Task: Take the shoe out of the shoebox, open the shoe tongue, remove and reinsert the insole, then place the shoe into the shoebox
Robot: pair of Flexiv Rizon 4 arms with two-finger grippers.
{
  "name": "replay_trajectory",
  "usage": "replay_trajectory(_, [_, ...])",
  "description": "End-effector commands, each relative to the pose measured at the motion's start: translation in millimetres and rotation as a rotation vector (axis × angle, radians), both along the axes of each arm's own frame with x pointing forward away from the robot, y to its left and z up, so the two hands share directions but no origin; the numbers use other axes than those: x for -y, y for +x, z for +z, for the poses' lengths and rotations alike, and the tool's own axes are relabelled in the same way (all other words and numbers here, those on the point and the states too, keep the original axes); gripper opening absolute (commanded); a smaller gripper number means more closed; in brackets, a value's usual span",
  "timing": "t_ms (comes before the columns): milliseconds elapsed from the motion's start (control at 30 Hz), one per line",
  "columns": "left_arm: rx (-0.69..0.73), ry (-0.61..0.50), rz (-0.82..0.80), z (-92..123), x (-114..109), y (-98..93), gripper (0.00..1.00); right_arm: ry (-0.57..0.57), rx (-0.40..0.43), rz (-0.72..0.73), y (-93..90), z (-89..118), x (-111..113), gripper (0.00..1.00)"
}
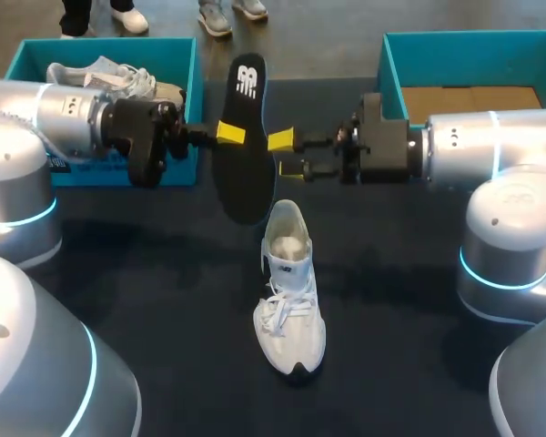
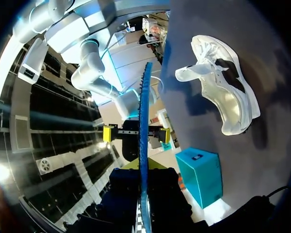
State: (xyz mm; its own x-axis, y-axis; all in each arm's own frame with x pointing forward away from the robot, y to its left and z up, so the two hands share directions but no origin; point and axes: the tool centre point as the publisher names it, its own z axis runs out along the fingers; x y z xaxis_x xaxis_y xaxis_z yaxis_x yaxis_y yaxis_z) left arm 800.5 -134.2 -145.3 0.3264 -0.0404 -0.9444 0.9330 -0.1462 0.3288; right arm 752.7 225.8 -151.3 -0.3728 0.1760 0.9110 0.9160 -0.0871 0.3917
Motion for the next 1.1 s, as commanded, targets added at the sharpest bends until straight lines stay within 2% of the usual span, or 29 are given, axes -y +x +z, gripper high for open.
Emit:
replay_trajectory(33, [0.003, 0.000, 0.005, 0, 0, -1.9, 0.00, 0.007, 0.002, 0.000, 2.4, -2, -5, 1.00])
replay_trajectory(400, [0.003, 0.000, 0.005, 0, 0, -1.9, 0.00, 0.007, 0.002, 0.000, 2.4, -2, -5, 1.00])
replay_trajectory(567, [0.003, 0.000, 0.005, 0, 0, -1.9, 0.00, -0.028, 0.015, 0.020, 8.9, 3, -14, 1.00])
replay_trajectory(967, [0.003, 0.000, 0.005, 0, 0, -1.9, 0.00, -0.064, 0.042, 0.045, 8.3, 3, -34, 1.00])
replay_trajectory(1000, [0.003, 0.000, 0.005, 0, 0, -1.9, 0.00, -0.065, 0.044, 0.047, 8.2, 3, -34, 0.99])
replay_trajectory(1067, [0.003, 0.000, 0.005, 0, 0, -1.9, 0.00, -0.070, 0.047, 0.048, 8.0, 3, -34, 0.83])
replay_trajectory(1100, [0.003, 0.000, 0.005, 0, 0, -1.9, 0.00, -0.072, 0.048, 0.049, 7.9, 3, -35, 0.79])
